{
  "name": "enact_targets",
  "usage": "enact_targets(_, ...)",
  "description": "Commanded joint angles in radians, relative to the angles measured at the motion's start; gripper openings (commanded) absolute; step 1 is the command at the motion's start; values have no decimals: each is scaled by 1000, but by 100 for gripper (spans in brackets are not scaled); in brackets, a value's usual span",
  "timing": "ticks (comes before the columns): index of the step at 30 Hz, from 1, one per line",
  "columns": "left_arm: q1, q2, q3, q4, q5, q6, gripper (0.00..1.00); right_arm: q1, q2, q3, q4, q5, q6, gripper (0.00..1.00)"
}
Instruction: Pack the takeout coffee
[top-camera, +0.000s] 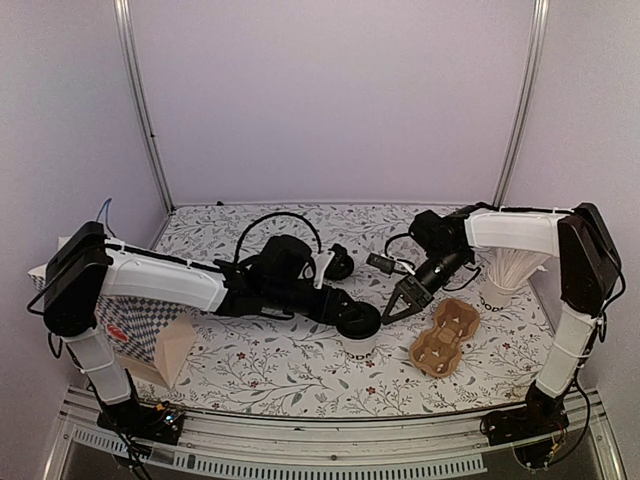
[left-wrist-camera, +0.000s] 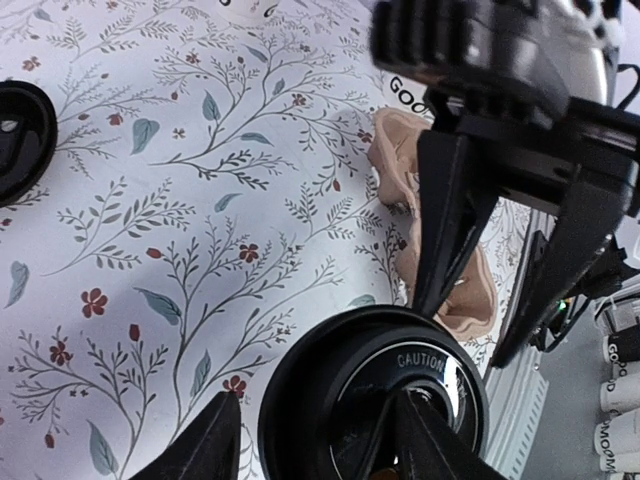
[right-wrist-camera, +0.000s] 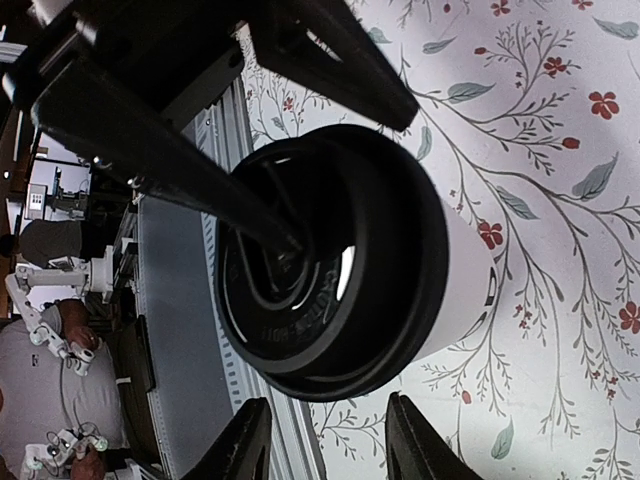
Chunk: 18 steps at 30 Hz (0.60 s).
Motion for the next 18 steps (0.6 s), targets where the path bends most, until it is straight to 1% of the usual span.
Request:
enact_targets(1, 3, -47, 17, -96, -66, 67, 57, 10, -43, -19, -27, -12, -63, 42)
enact_targets(6, -2, -93, 29, -77, -43, 71, 60, 10, -60, -3, -54, -39, -94, 44)
enact_targets(10, -5, -123, 30, -68, -15, 77, 61, 10, -73, 2, -64, -28, -109, 45)
enact_targets(15, -6, -167, 11, -97, -42, 103, 61, 10, -112, 27, -75, 53, -139, 48)
enact_targets(17, -3, -176, 5, -133, -81, 128, 62, 11, -141, 35, -58, 104, -148, 50)
enact_targets(18, -3, -178, 8, -185, -100, 143, 62, 12, -155, 36, -44, 126, -149, 52)
